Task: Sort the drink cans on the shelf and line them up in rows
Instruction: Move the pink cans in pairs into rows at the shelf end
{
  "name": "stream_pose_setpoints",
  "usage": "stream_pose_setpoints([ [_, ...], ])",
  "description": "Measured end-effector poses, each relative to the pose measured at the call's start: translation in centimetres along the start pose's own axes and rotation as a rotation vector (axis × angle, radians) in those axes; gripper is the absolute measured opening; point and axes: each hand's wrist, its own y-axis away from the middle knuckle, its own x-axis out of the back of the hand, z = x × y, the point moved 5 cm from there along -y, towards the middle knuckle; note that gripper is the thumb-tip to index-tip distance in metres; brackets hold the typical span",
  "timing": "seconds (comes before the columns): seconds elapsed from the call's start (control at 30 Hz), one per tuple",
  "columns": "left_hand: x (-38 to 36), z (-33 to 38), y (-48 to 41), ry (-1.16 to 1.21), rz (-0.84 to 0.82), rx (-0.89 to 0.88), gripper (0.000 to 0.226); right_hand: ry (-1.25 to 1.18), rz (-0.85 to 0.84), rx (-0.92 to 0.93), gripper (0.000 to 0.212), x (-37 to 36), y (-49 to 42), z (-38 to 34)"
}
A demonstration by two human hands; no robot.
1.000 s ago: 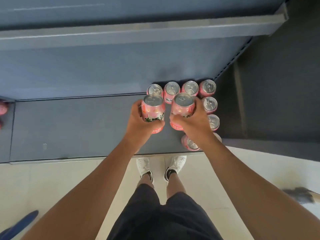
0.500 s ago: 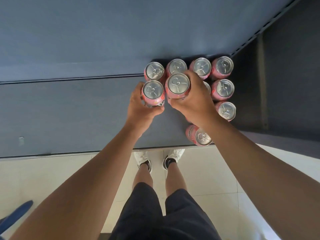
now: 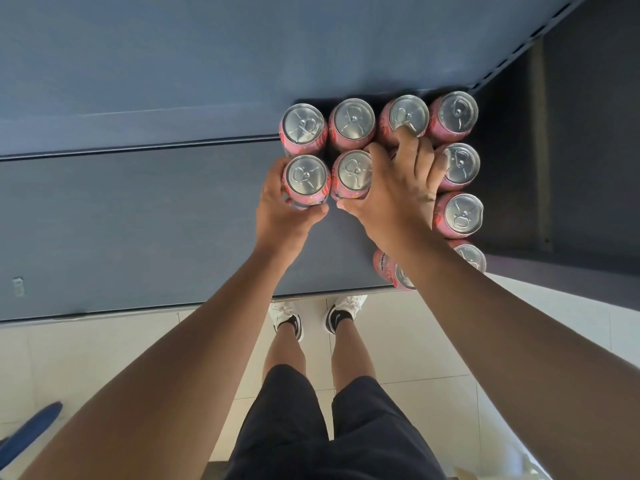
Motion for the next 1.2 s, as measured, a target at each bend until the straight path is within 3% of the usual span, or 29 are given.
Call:
stream_pose_setpoints([
  [0.13,0.2,0.3,0.7,-0.091,0.013,-0.006,0.062,0.017,-0.06,0.0,0.073,0.4,0.0,-0.4],
  [0.3,0.9,1.6,1.6,-0.182,-0.024,-0.024,0.057,-0.071,-0.008,0.042,0.08,2.8,1.6,-1.7],
  [0.47,2.9,4.0,3.7,-0.294,-0.032,-0.006,0.075,-0.129,-0.058,0.062,0.061,5.5,3.8,-3.4],
  [0.67,6.0,7.2,7.9,-0.685,0.003,-0.091,0.066,-0.057,-0.165,0.132,0.056,8.8,5.6,-5.8],
  [0.9,9.3,9.6,14.2,-1.073,0.114,-0.093,0.055,-0.022,-0.271,0.238,0.054,12.8,6.8,-8.8],
  [1.2,14.2,11.5,23.2,-0.998,0.505,0.199,0.057,0.012,-0.295,0.579,0.044,17.5,10.7,-15.1],
])
